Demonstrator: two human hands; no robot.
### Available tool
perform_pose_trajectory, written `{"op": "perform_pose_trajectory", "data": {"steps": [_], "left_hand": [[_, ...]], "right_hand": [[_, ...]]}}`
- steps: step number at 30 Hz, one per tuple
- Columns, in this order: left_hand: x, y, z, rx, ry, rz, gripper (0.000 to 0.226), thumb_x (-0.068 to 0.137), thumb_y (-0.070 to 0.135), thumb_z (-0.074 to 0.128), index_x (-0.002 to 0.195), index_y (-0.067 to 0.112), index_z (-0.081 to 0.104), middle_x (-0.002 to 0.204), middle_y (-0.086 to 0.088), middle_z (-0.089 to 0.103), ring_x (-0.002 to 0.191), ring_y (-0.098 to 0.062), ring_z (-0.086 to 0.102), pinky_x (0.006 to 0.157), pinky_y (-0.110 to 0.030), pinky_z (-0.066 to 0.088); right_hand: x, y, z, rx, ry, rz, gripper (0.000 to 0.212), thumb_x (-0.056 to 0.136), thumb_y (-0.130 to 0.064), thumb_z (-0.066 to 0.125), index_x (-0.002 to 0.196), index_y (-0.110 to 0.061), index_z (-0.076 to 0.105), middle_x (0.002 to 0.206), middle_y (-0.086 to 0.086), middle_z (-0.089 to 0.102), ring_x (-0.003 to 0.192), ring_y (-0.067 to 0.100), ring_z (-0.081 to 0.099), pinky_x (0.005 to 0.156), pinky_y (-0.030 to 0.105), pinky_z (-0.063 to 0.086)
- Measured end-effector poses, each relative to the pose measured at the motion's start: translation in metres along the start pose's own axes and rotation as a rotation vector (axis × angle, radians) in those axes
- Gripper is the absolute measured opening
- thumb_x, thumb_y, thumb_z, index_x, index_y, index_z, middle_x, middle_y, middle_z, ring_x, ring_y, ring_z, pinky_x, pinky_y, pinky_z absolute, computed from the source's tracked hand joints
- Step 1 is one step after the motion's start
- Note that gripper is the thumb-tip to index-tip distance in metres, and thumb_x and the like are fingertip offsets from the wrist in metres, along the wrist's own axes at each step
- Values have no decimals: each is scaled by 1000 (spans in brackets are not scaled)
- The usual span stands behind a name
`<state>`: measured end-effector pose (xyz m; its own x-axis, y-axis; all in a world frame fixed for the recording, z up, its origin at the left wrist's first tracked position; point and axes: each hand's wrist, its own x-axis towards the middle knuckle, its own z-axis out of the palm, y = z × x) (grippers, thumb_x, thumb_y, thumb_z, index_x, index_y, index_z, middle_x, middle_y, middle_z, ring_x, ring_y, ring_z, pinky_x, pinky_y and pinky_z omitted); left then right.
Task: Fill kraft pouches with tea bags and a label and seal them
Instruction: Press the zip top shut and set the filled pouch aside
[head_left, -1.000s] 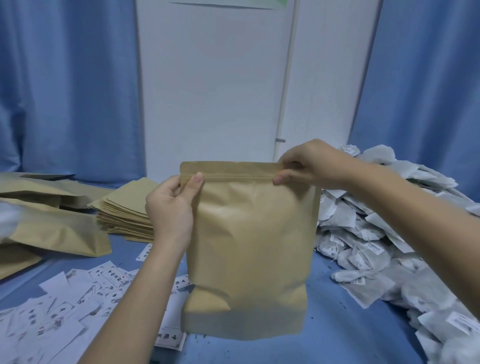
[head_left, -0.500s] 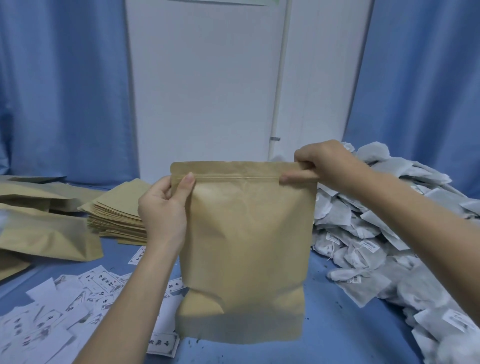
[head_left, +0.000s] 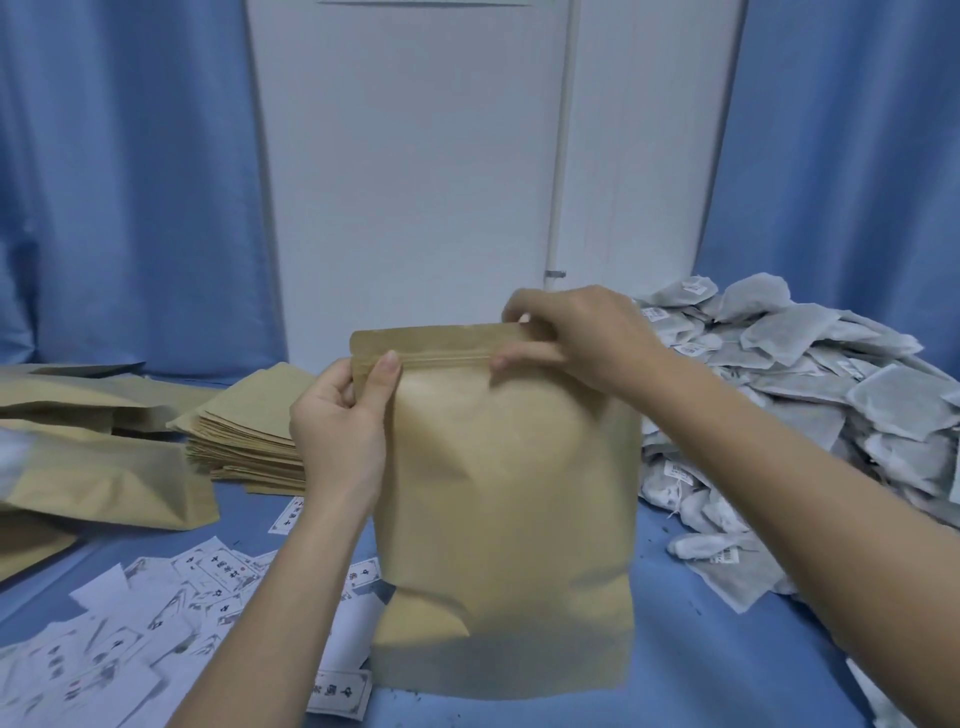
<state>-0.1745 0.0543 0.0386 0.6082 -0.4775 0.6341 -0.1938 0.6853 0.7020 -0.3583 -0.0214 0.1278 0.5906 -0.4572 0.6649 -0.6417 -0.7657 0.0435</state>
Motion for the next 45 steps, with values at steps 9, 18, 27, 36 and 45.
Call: {"op": "perform_pose_trajectory", "data": {"steps": [9, 18, 27, 36, 45], "left_hand": [[-1, -18, -31, -114, -342, -406, 33, 63, 33, 81, 93, 32, 68, 91, 6, 73, 72, -10, 68, 56, -24, 54], [-2, -23, -24, -67, -274, -656, 56, 55, 32, 79, 102, 3, 69, 98, -12, 73, 83, -23, 70, 79, -38, 52], [2, -19, -62, -524, -451, -881, 63, 85, 58, 45, 116, 7, 67, 109, -12, 69, 91, -28, 68, 74, -33, 55], [83, -21, -151, -775, 201, -637, 51, 100, 48, 32, 136, 14, 42, 134, -19, 50, 115, -39, 54, 97, -51, 43], [125, -61, -192, -578, 206, -763, 17, 99, 30, 43, 104, 16, 51, 123, -16, 55, 98, -36, 61, 83, -47, 48]], "right_hand": [[-45, 41, 16, 974, 250, 358, 12, 75, -20, 74, 70, -23, 65, 59, -12, 60, 58, 5, 53, 53, 19, 42], [-102, 51, 66, 1268, -178, 626, 51, 65, -45, 79, 111, -29, 65, 111, 2, 69, 95, 20, 68, 80, 37, 55], [-96, 3, 106, 1750, 73, 831, 29, 89, -11, 55, 117, -6, 59, 104, 12, 70, 82, 22, 70, 61, 29, 56], [171, -217, 170, 2068, -232, 869, 43, 101, -30, 37, 136, -6, 38, 138, 19, 43, 112, 35, 55, 91, 51, 44], [184, -250, 267, 1893, -475, 939, 51, 95, -42, 45, 136, -13, 33, 137, 14, 41, 110, 30, 57, 89, 36, 48]]}}
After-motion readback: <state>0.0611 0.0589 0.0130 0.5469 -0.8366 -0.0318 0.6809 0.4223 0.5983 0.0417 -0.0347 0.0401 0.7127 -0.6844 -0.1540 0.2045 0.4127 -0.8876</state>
